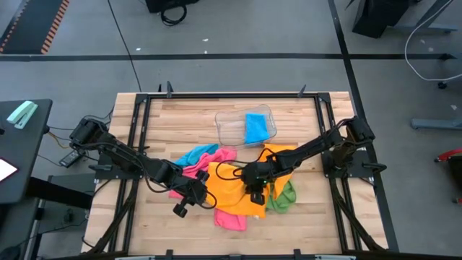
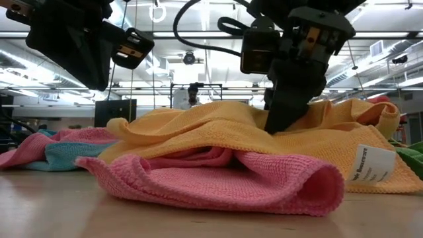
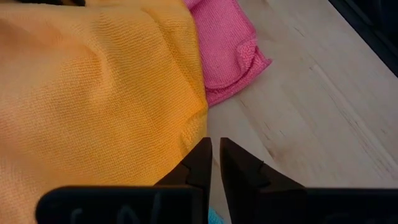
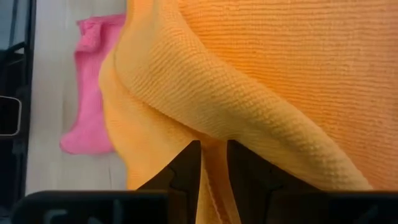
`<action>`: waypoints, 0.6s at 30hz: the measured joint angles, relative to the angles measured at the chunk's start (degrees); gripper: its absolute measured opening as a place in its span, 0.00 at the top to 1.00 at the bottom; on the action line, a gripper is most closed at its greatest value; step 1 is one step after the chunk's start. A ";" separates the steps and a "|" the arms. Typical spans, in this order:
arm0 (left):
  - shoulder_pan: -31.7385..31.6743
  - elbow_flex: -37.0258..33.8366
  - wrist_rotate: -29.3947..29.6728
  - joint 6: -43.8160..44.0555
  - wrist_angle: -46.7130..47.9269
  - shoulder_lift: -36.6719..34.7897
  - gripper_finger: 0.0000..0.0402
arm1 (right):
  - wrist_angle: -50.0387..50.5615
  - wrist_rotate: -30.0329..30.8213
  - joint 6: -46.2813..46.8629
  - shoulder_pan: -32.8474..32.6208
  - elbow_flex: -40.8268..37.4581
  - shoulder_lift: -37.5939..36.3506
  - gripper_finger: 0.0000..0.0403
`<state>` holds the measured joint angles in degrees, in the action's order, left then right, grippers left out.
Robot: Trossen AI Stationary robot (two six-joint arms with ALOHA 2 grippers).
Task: Fold microfiber towels
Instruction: Fold the left yellow microfiber cloth
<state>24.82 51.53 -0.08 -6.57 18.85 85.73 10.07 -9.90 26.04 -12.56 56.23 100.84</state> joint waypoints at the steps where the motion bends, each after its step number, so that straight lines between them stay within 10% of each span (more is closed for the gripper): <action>1: 0.01 0.00 0.00 0.00 0.00 0.00 0.89 | 0.04 0.24 -0.45 -0.11 0.00 0.00 0.78; 18: 0.00 0.00 0.00 -0.06 0.12 0.02 0.90 | 2.33 9.62 -8.23 -3.12 0.00 0.00 0.90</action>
<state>24.82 51.53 -0.08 -6.63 18.97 85.75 12.40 -0.28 17.81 -15.68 56.23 100.84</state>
